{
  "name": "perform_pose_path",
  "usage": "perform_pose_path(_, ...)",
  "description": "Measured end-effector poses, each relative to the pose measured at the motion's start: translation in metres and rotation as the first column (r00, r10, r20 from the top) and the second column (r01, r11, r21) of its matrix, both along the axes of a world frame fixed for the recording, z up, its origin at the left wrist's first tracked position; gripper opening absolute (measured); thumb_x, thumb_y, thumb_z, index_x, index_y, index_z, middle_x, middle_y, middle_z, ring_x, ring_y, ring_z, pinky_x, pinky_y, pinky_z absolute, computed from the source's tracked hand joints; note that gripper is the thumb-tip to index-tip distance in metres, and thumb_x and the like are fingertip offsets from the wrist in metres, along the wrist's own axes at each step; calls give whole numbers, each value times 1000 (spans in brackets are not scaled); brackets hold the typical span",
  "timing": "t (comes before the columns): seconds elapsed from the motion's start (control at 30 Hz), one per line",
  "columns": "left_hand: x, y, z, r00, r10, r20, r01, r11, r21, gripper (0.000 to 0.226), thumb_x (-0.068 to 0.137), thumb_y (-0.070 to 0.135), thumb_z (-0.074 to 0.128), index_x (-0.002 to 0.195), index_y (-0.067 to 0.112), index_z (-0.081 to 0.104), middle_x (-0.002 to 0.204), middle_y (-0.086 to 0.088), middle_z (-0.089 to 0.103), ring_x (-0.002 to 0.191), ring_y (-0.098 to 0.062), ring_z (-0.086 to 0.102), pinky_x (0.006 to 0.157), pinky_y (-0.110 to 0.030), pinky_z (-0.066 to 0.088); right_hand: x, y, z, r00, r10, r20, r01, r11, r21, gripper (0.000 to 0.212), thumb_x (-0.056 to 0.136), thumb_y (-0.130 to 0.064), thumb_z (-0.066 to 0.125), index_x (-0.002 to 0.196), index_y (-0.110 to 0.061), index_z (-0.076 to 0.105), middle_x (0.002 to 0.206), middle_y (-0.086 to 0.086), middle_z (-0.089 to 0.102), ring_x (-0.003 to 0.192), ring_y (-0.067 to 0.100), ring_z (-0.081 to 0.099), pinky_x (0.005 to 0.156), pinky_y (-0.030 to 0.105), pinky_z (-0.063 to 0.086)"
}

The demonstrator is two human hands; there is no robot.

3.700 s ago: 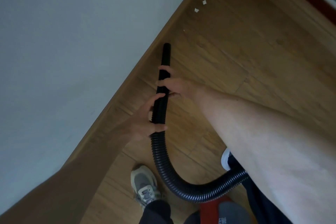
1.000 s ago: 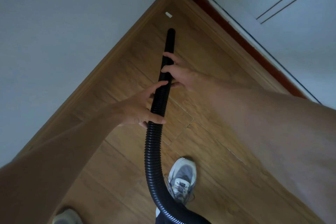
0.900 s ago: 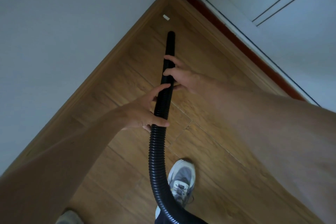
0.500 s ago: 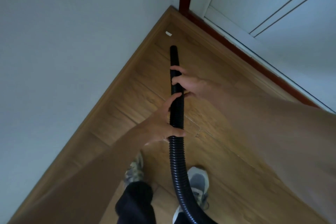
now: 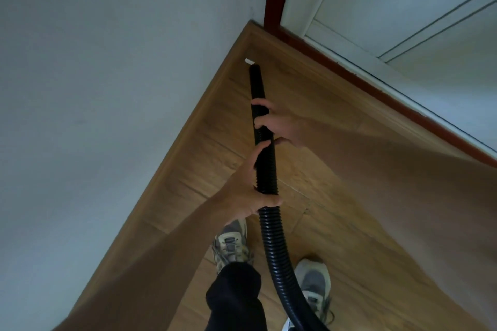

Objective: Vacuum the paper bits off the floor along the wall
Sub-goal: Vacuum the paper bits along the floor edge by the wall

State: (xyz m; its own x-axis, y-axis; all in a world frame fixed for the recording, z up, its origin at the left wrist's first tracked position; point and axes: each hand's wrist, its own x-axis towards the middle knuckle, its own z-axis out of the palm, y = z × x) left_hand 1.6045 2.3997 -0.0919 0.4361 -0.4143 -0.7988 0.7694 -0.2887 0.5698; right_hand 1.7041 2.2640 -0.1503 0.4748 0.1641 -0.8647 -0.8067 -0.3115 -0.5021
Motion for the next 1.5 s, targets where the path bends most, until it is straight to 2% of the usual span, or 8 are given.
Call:
perform_pose_path(0.1, 6, 6, -4, 1000, 12, 9, -12, 1000, 6, 109, 74, -6, 79, 146, 53, 23, 127, 14, 39, 98, -3, 56, 62, -20, 57, 6, 8, -2, 1000, 3, 9, -3, 1000, 7, 64, 89, -7, 53, 141, -42, 41, 123, 0, 51, 95, 13, 57, 65, 29, 55)
perform_pose_path(0.33, 16, 15, -13, 999, 39, 22, -39, 999, 25, 106, 75, -10, 76, 144, 53, 26, 115, 20, 40, 93, -10, 56, 67, -36, 62, 15, 21, -11, 998, 12, 57, -12, 1000, 1, 61, 90, -9, 56, 139, -43, 41, 120, 0, 50, 87, 11, 58, 61, 26, 54)
perform_pose_path(0.67, 12, 36, -20, 996, 69, 60, -72, 996, 54, 104, 72, -5, 80, 113, 78, 33, 121, 32, 36, 125, -23, 48, 91, -48, 56, 11, 40, -18, 996, -35, 78, 35, 999, 11, 64, 90, -9, 56, 142, -42, 40, 109, -5, 50, 90, 13, 59, 72, 34, 59)
perform_pose_path(0.87, -15, 56, -12, 997, 75, 3, -75, 994, 78, 103, 73, -8, 78, 119, 71, 31, 123, 22, 37, 120, -24, 53, 78, -37, 60, -19, 61, -17, 999, -33, 26, 31, 998, 58, 63, 90, -11, 56, 140, -45, 40, 118, -1, 50, 92, 14, 59, 69, 31, 58)
perform_pose_path(1.03, -31, 76, -4, 995, 94, -44, -88, 989, 115, 105, 70, -7, 79, 117, 76, 35, 127, 16, 38, 119, -27, 54, 88, -53, 56, -40, 83, -14, 998, -45, 42, 41, 996, 84, 62, 91, -12, 57, 142, -42, 39, 123, 0, 49, 98, 16, 58, 77, 34, 59)
perform_pose_path(1.13, -37, 83, 5, 996, 80, -40, -77, 993, 85, 103, 73, -12, 77, 120, 70, 35, 122, 20, 39, 117, -28, 55, 85, -50, 58, -47, 90, -11, 998, -27, 63, 22, 997, 69, 62, 89, -16, 58, 142, -43, 39, 132, 3, 48, 106, 21, 57, 87, 40, 57)
perform_pose_path(1.37, -43, 79, 36, 1000, -1, 17, 0, 998, 63, 98, 74, -11, 76, 122, 65, 36, 127, 21, 41, 123, -17, 50, 85, -38, 59, -62, 69, 20, 993, -102, 63, 94, 989, 113, 64, 91, -13, 61, 145, -40, 38, 135, 5, 47, 109, 23, 59, 84, 37, 58)
perform_pose_path(1.5, -44, 59, 55, 991, -132, 27, 130, 990, 63, 101, 71, -4, 78, 126, 70, 36, 134, 18, 42, 121, -23, 53, 90, -46, 57, -80, 35, 48, 973, -201, 110, 192, 977, 91, 64, 92, -11, 61, 146, -37, 38, 138, 5, 46, 111, 23, 57, 81, 32, 58)
